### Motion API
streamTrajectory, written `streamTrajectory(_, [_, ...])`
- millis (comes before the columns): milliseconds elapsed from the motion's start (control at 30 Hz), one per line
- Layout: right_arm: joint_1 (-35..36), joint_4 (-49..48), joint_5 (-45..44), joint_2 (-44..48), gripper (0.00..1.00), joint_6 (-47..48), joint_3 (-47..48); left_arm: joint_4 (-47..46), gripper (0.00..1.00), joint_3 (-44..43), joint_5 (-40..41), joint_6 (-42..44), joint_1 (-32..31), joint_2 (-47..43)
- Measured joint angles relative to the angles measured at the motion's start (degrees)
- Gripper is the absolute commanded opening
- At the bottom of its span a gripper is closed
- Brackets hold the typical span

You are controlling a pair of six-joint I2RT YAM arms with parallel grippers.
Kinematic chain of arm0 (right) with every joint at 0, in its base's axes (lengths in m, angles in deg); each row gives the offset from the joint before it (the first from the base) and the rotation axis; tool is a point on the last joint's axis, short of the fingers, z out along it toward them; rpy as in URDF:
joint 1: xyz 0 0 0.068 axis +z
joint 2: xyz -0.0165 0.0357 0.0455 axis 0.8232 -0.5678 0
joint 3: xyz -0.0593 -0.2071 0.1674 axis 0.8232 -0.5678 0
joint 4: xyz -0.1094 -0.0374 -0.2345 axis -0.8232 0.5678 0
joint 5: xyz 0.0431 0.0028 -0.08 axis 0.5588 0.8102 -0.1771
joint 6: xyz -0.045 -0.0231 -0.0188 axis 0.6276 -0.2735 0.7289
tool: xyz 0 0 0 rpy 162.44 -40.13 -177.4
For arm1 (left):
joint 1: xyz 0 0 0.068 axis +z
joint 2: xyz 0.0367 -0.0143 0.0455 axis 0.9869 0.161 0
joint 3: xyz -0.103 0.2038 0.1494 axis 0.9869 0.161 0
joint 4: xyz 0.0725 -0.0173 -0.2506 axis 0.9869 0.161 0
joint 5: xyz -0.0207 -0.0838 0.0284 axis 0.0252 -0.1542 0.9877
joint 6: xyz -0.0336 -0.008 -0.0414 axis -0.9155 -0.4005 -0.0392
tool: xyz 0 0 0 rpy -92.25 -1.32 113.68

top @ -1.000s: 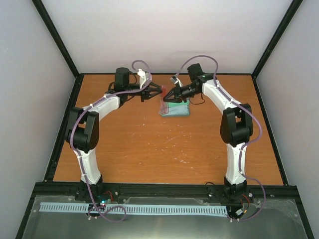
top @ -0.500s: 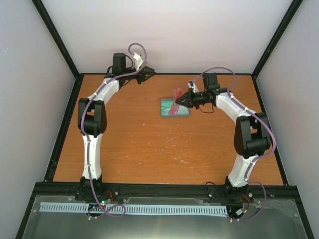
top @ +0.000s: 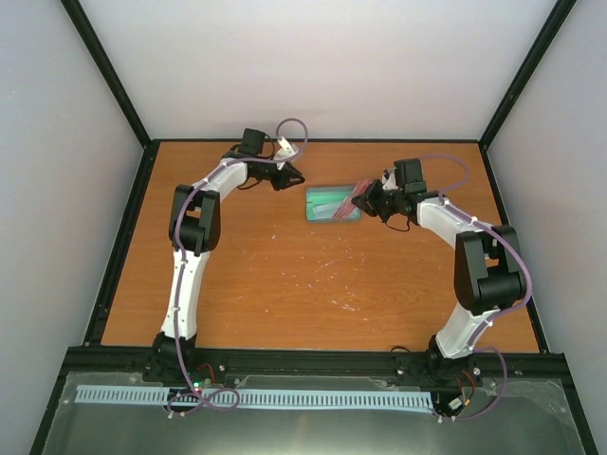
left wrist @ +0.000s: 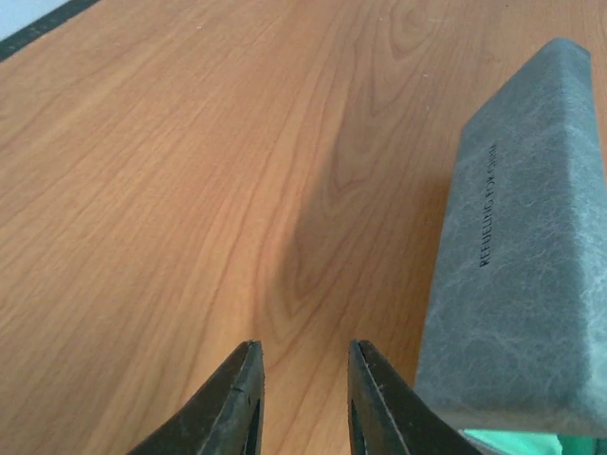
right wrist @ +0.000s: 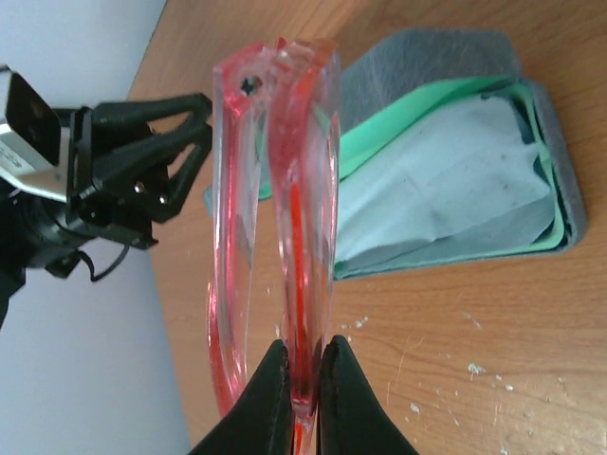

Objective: Organize the sunglasses
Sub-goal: Adjust the sunglasses case at the center of the board.

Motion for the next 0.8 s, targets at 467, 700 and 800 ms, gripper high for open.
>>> streamTrajectory(467, [-0.02,-2.08,-5.35,-2.8,0.03,-1.95,0.09,-1.2,0.28,2.95,0.74,0.09,-2.86,0.0])
streamTrajectory(700, [-0.02,-3.1,-5.92,-8.02,0.03,-2.21,2.38,-0.87,0.28,4.17,-0.42,-0.24,-2.93,0.0])
streamTrajectory(800, [-0.07,-4.5,-5.64,-9.84,0.03,-2.62,3.32,-0.63,0.28,4.85,-1.01,-0.26,-2.91,0.0])
